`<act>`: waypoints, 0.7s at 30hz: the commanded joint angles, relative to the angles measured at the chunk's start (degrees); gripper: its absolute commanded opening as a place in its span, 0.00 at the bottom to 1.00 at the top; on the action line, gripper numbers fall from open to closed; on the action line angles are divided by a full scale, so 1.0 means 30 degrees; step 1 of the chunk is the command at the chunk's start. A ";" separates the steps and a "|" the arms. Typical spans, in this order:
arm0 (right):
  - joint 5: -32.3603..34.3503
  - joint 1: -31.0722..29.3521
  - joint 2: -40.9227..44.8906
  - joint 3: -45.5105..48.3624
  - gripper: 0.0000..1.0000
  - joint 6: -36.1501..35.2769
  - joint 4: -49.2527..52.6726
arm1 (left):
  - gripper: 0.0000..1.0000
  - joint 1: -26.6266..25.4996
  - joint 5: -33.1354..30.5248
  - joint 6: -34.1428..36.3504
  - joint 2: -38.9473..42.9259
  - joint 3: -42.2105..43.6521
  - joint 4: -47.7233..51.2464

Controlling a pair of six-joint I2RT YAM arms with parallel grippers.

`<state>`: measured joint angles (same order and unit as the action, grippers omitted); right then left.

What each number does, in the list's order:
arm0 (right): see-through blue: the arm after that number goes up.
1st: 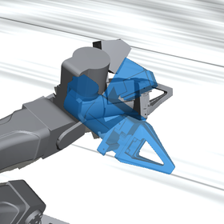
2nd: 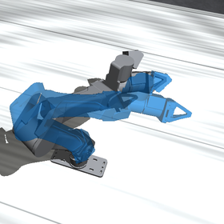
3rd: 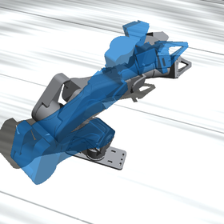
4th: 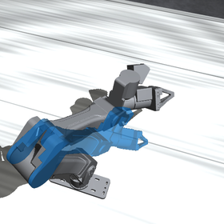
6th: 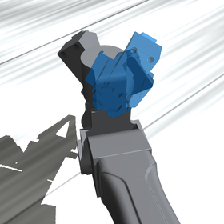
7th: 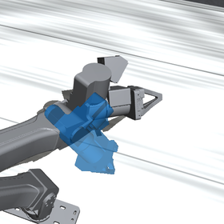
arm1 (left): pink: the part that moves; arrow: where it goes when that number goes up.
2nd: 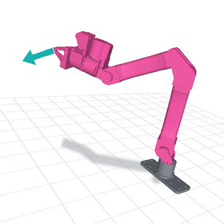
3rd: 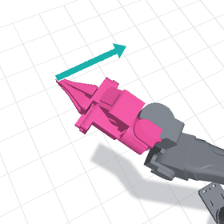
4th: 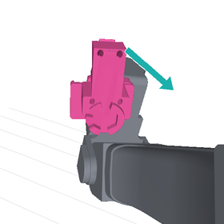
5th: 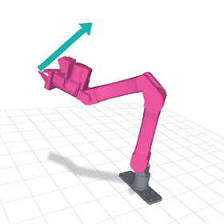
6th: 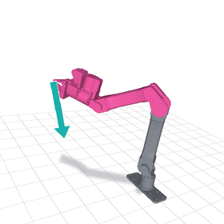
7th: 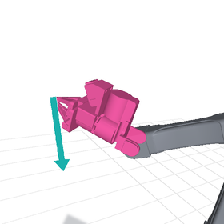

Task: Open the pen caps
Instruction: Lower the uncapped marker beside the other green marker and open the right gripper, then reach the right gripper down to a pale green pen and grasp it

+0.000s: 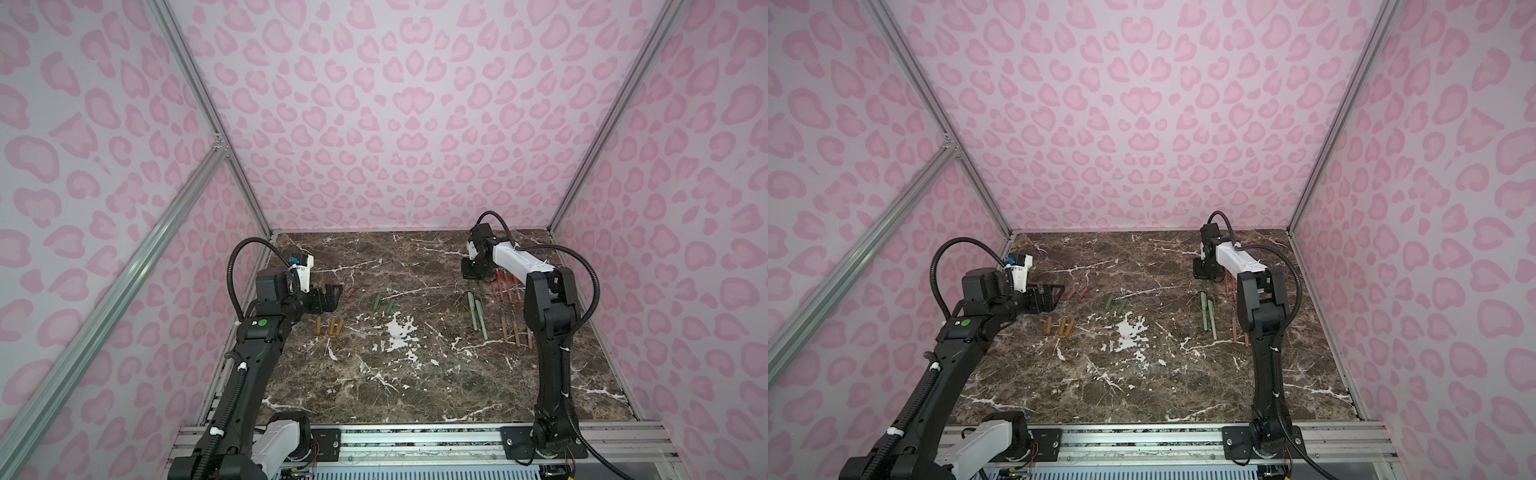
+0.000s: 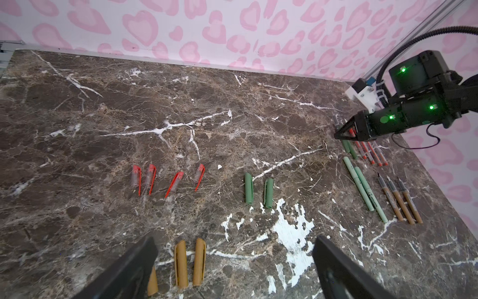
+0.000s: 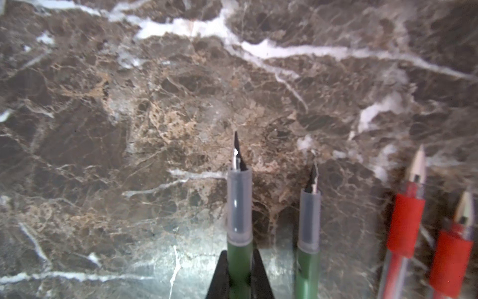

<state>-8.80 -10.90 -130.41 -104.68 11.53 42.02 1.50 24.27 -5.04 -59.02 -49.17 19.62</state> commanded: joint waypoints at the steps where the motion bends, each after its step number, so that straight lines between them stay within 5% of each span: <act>1: 0.0755 0.0057 -0.0197 -0.0044 0.03 -0.0302 0.0439 | 0.98 0.0034 0.0508 -0.0229 0.0020 0.0094 -0.0577; 11: 0.0704 0.0116 0.0068 0.0808 0.20 -0.0236 0.0245 | 0.98 0.0260 0.0642 -0.0417 0.0002 -0.0085 -0.0428; 21: 0.0545 0.0091 0.2551 0.1348 0.25 -0.0254 0.0554 | 0.98 0.0409 0.0764 -0.0430 0.0130 -0.0056 -0.0538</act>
<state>-7.05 -10.66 -124.25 -101.78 10.96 43.13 2.63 25.67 -6.02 -58.94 -48.90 19.64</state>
